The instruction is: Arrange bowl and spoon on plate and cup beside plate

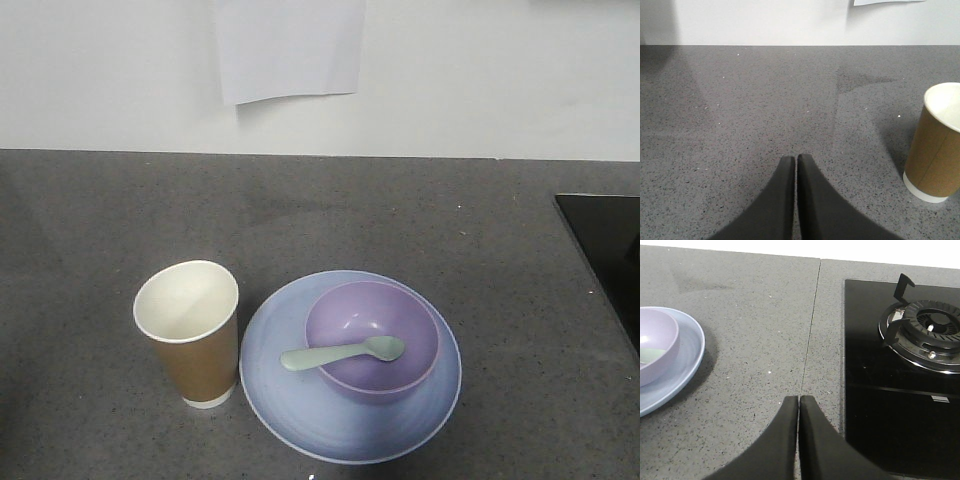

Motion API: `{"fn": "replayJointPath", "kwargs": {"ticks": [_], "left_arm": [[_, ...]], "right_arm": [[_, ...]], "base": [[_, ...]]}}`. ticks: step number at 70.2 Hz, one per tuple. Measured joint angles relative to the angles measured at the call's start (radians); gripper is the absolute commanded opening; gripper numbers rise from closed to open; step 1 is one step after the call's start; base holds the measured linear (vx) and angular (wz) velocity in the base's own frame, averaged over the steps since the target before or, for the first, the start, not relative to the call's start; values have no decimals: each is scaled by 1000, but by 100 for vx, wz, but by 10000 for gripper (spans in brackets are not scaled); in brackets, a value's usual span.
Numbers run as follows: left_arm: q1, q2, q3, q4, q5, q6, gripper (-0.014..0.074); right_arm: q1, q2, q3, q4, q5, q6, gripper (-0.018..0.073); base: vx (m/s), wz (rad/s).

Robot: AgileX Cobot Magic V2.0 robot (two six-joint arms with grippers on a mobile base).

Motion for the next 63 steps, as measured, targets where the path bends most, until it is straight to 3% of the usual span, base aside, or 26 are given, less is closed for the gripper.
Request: {"fn": "replayJointPath", "kwargs": {"ticks": [47, 55, 63], "left_arm": [[0, -2, 0, -2, -2, 0, -8], [1, -40, 34, -23, -72, 14, -8], [30, -108, 130, -70, -225, 79, -8]], "right_arm": [[0, 0, 0, 0, -1, 0, -11], [0, 0, 0, 0, -1, 0, -11], [0, 0, 0, 0, -1, 0, -11]], "base": [[0, 0], [0, 0], [0, 0]]}}
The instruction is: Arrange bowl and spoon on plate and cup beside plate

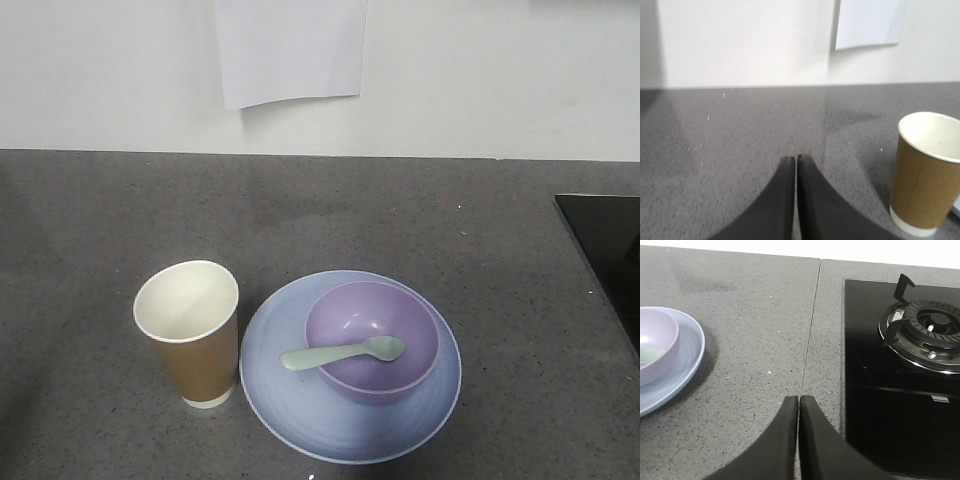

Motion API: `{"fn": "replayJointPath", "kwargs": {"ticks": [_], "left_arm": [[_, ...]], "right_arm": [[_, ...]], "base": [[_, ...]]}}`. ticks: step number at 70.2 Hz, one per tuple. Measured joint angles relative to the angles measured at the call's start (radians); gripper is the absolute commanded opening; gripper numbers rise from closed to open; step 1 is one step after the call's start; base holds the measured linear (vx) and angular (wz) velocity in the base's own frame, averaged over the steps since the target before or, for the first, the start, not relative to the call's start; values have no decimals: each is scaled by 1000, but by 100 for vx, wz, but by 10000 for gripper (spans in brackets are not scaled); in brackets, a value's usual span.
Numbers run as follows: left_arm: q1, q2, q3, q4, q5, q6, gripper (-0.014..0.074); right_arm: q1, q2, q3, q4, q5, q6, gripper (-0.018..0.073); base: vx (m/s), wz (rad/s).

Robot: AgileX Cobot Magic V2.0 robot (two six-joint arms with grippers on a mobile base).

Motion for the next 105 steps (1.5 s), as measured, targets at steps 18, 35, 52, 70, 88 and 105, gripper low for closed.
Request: {"fn": "replayJointPath", "kwargs": {"ticks": [18, 35, 52, 70, 88, 105], "left_arm": [[100, -130, 295, -249, -325, 304, -8], [106, -153, 413, -282, -489, 378, -8], [106, -153, 415, -213, -514, 337, -8], [106, -153, 415, -185, -525, 311, -8], [106, -153, 415, -184, -525, 308, -6], [106, -153, 415, -183, -525, 307, -6]], "right_arm": [[0, 0, 0, 0, 0, 0, -11], [0, 0, 0, 0, -2, 0, -11], [0, 0, 0, 0, -2, 0, -11], [0, 0, 0, 0, -2, 0, -11], [0, 0, 0, 0, -2, 0, -11], [0, 0, 0, 0, -2, 0, -11]], "base": [[0, 0], [0, 0], [0, 0], [0, 0], [0, 0], [0, 0]]}}
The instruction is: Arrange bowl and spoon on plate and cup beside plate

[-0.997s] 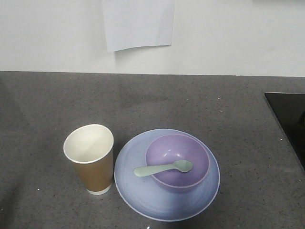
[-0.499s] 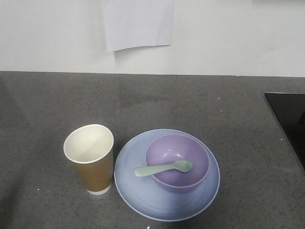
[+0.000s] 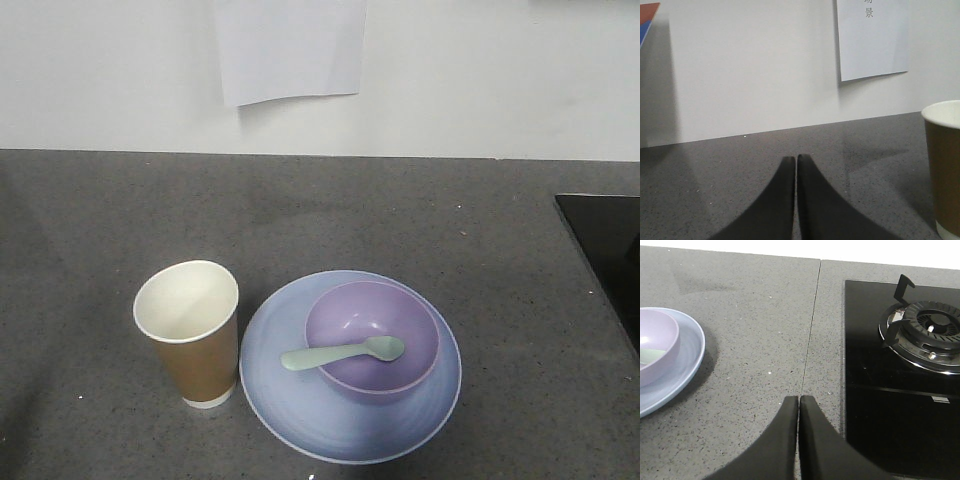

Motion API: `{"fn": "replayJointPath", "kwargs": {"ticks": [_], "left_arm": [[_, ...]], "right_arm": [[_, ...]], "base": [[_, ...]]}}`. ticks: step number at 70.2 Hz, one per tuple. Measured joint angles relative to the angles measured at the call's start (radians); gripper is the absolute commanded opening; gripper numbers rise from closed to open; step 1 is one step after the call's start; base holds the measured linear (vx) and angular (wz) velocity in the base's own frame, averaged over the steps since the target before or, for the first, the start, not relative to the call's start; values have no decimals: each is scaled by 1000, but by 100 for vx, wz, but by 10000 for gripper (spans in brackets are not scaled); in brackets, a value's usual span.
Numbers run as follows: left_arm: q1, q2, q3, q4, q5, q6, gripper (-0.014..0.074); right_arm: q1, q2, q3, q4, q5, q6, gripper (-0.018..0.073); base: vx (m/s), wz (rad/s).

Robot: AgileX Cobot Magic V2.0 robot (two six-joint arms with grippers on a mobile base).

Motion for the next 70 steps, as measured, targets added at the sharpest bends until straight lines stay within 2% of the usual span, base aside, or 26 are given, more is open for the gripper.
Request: {"fn": "replayJointPath", "kwargs": {"ticks": [44, 50, 56, 70], "left_arm": [[0, 0, 0, 0, 0, 0, -6], [0, 0, 0, 0, 0, 0, -6], [0, 0, 0, 0, 0, 0, -6], [0, 0, 0, 0, 1, 0, -6]], "right_arm": [[0, 0, 8, -8, -6, -1, -11], [-9, -1, 42, -16, -53, -1, -11], [-42, -10, 97, -6, -157, -1, -11], [-179, -66, 277, 80, -438, -11, -11]], "base": [[0, 0], [0, 0], [0, 0], [0, 0]]}}
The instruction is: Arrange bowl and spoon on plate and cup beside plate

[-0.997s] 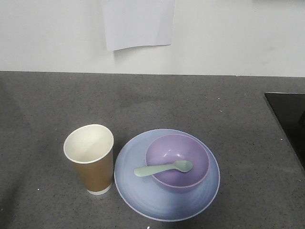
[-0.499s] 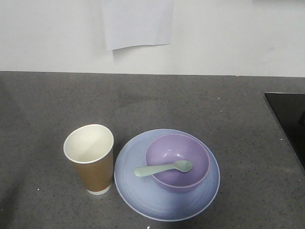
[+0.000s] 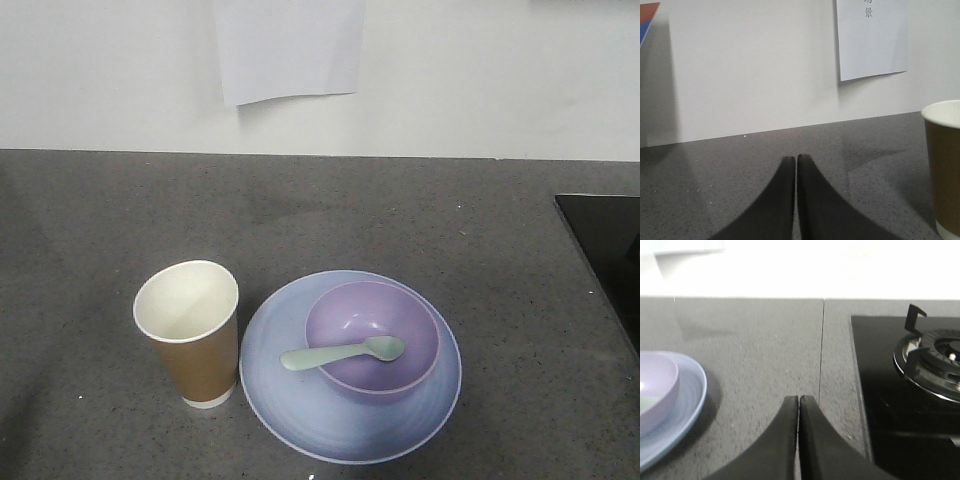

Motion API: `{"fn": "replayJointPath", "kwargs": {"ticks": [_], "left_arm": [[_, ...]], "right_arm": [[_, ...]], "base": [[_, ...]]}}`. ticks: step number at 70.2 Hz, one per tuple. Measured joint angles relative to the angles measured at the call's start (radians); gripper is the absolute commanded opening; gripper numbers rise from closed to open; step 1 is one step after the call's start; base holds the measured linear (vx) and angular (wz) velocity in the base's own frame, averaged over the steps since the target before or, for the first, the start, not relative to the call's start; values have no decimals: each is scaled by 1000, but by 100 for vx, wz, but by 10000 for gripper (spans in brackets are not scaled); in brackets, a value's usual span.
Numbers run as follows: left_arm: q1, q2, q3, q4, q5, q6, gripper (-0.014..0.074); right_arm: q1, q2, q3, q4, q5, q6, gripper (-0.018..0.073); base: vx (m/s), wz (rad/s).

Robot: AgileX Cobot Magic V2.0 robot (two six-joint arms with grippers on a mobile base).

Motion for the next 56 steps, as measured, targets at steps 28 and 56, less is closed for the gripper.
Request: {"fn": "replayJointPath", "kwargs": {"ticks": [28, 56], "left_arm": [[0, 0, 0, 0, 10, 0, -6], [0, 0, 0, 0, 10, 0, -6]], "right_arm": [[-209, -147, 294, 305, -309, -245, -11], [-215, -147, 357, 211, -476, -108, -11]], "base": [[0, 0], [0, 0]]}}
